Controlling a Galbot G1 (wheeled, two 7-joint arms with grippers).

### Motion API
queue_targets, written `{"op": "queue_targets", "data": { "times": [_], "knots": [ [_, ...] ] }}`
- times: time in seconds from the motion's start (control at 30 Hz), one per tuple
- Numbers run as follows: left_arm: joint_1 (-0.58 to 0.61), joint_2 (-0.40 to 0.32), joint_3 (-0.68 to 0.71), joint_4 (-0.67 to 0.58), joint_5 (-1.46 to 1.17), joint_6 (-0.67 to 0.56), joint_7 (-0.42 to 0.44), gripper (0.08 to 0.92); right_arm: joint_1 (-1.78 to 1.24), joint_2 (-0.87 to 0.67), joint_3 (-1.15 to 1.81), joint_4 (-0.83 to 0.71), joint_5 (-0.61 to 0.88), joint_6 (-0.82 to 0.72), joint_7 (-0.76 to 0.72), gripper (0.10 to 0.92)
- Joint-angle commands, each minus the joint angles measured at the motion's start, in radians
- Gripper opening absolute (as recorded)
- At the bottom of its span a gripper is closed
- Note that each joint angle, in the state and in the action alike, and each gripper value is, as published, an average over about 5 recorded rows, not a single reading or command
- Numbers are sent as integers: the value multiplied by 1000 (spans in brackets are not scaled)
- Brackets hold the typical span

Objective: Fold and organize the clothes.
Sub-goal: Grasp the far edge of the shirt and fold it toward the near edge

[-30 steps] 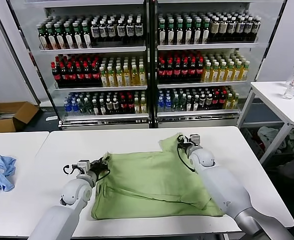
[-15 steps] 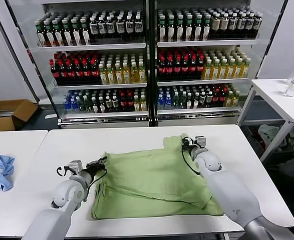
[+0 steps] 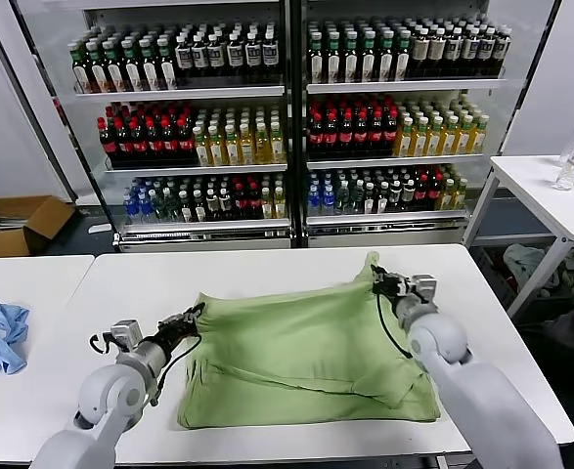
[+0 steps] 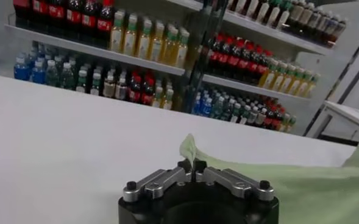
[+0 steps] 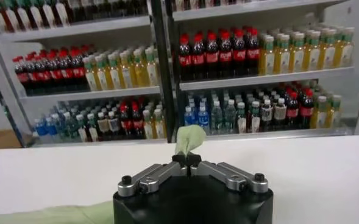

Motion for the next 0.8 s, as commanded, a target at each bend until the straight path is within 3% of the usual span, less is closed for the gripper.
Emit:
{"op": "queue_targets", "data": {
  "times": [0.03,0.37,0.53,0.63,0.8],
  "knots": [
    [223,12,-37,-168,76,29,1,88,-388,-39,216,303,-5,-15,13,108],
    [217,10,-8,-107,218,49,6,88,-487,18,237,294,-35,-61,60,108],
    [221,-7,5,-114,343,22,54,104,-462,24,213,291,-55,-111,51,120],
    [244,-27,16,-144,411,-25,33,171,-466,25,209,308,-78,-80,29,182],
    [290,-100,20,-178,478,-74,-83,318,-494,21,219,337,-116,-53,16,329]
  ]
}}
